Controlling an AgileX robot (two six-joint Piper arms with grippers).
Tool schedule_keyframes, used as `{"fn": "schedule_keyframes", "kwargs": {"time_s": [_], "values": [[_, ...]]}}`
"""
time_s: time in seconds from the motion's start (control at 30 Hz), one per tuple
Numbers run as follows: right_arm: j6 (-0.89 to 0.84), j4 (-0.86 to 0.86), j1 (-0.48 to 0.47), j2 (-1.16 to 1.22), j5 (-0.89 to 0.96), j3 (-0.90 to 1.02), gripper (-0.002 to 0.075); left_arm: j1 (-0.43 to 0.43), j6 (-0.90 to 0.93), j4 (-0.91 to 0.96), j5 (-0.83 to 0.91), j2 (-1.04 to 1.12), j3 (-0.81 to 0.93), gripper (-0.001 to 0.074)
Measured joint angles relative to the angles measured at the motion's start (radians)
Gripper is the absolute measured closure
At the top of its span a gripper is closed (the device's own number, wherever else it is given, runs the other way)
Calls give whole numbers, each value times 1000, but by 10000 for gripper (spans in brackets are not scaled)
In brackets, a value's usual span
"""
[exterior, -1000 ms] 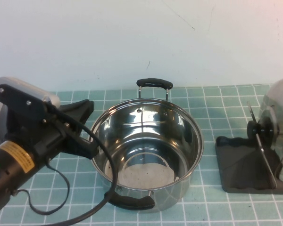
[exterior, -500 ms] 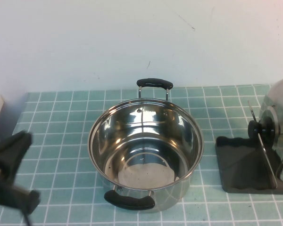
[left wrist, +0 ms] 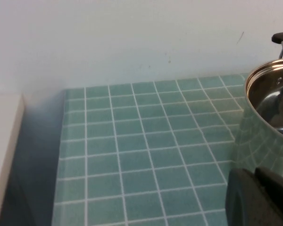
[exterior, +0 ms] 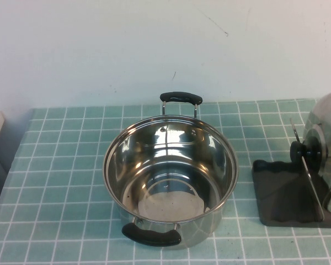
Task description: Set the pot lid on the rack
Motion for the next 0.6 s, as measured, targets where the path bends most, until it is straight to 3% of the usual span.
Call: {"fn": "schedule_keyframes", "kwargs": {"time_s": [0.3, 0.6], "values": [[-80, 87, 130, 1, -20, 148, 727, 0, -108, -173, 27, -8, 49, 736], [-80, 91, 189, 1, -69, 248, 727, 0, -110, -195, 43, -8, 52, 736]]}}
